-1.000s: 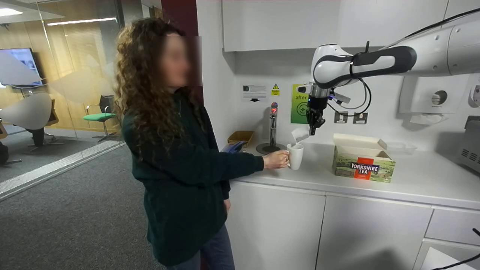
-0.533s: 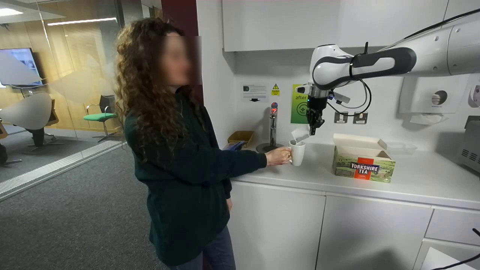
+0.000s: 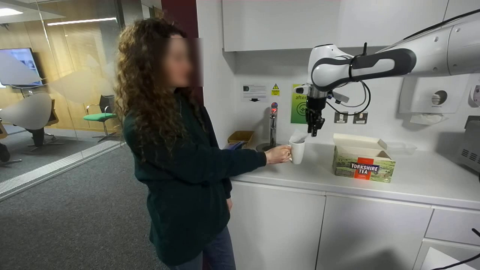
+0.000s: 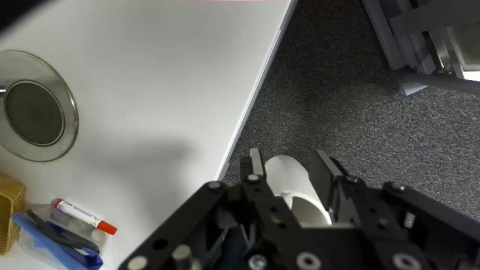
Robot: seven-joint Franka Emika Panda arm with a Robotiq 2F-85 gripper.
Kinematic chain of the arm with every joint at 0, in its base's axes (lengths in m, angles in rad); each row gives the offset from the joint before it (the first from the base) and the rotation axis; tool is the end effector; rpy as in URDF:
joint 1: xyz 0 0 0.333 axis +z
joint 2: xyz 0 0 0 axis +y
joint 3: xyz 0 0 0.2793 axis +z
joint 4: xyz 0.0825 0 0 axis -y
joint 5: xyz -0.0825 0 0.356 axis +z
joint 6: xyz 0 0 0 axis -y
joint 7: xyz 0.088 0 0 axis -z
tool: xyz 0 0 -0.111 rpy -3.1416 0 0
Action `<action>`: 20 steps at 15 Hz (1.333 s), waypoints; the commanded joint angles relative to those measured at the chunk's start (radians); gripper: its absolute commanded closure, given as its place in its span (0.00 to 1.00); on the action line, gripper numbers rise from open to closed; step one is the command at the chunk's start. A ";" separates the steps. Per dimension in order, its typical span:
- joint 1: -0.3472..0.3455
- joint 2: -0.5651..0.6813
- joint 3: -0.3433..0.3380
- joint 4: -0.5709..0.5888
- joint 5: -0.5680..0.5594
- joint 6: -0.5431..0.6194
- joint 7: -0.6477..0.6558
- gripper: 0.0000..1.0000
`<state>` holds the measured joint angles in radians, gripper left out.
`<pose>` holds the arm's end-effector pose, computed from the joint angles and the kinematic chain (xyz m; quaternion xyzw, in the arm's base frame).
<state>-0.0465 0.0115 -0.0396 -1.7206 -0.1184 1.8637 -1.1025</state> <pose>0.5494 -0.0569 0.5377 0.8637 0.4963 0.0220 0.0847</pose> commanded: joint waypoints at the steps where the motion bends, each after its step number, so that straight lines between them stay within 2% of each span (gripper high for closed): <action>1: 0.001 0.001 0.000 0.003 0.000 -0.003 0.000 0.53; 3: 0.002 0.001 0.000 0.003 0.000 -0.003 0.000 0.40; 4: 0.002 0.001 0.000 0.003 0.000 -0.003 0.000 0.37; 20: 0.003 0.001 0.000 0.003 0.000 -0.003 0.000 0.37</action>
<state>-0.0439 0.0115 -0.0395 -1.7206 -0.1188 1.8637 -1.1025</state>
